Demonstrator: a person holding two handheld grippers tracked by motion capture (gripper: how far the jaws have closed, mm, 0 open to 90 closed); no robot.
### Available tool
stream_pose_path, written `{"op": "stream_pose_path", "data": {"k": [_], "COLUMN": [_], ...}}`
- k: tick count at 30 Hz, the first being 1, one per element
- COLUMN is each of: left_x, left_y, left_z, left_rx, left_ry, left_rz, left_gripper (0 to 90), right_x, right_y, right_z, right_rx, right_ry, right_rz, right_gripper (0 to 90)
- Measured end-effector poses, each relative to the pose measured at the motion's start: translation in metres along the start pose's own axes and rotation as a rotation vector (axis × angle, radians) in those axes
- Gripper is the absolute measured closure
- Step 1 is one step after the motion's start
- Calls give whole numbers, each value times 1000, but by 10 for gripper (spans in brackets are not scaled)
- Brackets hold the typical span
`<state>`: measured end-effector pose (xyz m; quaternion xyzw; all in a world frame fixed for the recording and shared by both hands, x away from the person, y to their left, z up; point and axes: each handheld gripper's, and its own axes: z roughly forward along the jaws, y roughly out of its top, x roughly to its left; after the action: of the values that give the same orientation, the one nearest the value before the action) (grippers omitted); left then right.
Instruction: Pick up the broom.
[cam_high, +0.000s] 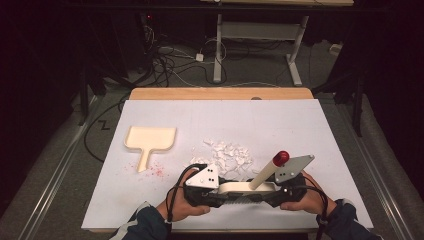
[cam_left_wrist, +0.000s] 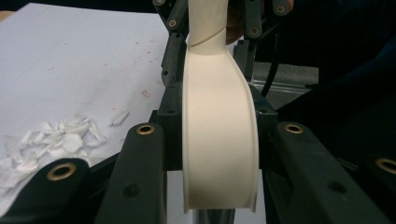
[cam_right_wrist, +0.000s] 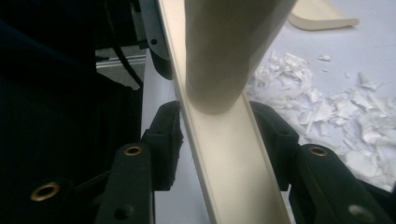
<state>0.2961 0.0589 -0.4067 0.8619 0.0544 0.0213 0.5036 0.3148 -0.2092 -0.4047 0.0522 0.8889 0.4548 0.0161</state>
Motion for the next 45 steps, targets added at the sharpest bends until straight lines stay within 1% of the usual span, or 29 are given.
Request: {"op": "stream_pose_path", "data": {"k": [2, 3, 5, 6, 8, 10, 11, 12, 13, 15, 16, 17, 18, 19, 21, 22, 23, 25, 29, 30, 31, 33, 34, 35, 38, 39, 40, 44, 45], "left_x": [0, 3, 4, 4, 4, 5, 4, 4, 3, 2, 2, 2, 2, 2, 3, 4, 5, 6, 6, 5, 4, 2, 2, 1, -3, -4, -4, -6, -6], "left_y": [-1, -2, -3, -3, -3, -4, -5, -5, -5, -10, -10, -17, -17, -22, -34, -40, -48, -62, -88, -93, -98, -110, -110, -113, -122, -127, -127, -133, -134], "left_z": [0, 0, -1, -1, -1, -6, -8, -8, -14, -22, -22, -31, -31, -36, -47, -53, -59, -70, -89, -93, -96, -103, -103, -104, -105, -104, -104, -103, -103], "left_rx": [1, -5, -5, -5, 4, -11, -8, -8, 4, 1, 1, 3, 3, 11, 4, 8, 13, 32, 54, 58, 59, 73, 73, 88, 115, 143, 143, 191, 201], "left_ry": [3, -6, 6, 6, 58, 71, 104, 104, 195, 263, 263, 336, 336, 378, 449, 482, 516, 585, 676, 693, 708, 740, 740, 749, 764, 771, 771, 778, 779], "left_rz": [4, -1, 3, 3, 14, 7, 7, 7, 11, 18, 18, 4, 4, 5, -20, -32, -43, -54, -125, -141, -157, -184, -184, -192, -231, -234, -234, -234, -229], "left_gripper": [619, 592, 572, 567, 532, 460, 426, 356, 282, 261, 233, 218, 217, 208, 199, 199, 197, 197, 212, 212, 212, 214, 213, 212, 209, 204, 204, 203, 203], "right_x": [0, 0, 4, 3, 4, 4, 3, 2, 2, -1, -1, -5, -7, -8, -12, -12, -16, -18, -24, -25, -25, -28, -28, -30, -33, -35, -36, -40, -40], "right_y": [-1, -1, 0, 1, 2, 3, 3, 3, 4, 5, 5, 4, 4, 3, 3, 3, 2, 2, 1, 1, 1, -1, -1, -2, -4, -6, -7, -10, -10], "right_z": [0, 0, 1, 2, 1, 0, -2, -4, -6, -12, -12, -18, -21, -24, -30, -30, -36, -38, -50, -51, -51, -56, -56, -59, -62, -66, -67, -73, -73], "right_rx": [2, 9, 12, 4, 9, 8, 4, -2, -9, -15, -15, -30, -30, -31, -39, -39, -41, -42, -35, -34, -34, -30, -30, -30, -27, -27, -24, -19, -19], "right_ry": [6, 31, 26, 25, 11, -12, -21, -30, -51, -95, -95, -141, -164, -187, -227, -227, -262, -277, -356, -373, -373, -408, -408, -426, -449, -469, -480, -524, -524], "right_rz": [-1, -9, -3, -13, -5, -8, 3, -1, 8, 33, 33, 64, 73, 85, 115, 115, 141, 151, 180, 177, 177, 192, 192, 204, 210, 218, 220, 241, 241], "right_gripper": [606, 661, 675, 675, 678, 678, 678, 678, 678, 678, 678, 678, 678, 678, 678, 678, 678, 678, 678, 678, 678, 678, 678, 678, 678, 678, 678, 679, 679]}}
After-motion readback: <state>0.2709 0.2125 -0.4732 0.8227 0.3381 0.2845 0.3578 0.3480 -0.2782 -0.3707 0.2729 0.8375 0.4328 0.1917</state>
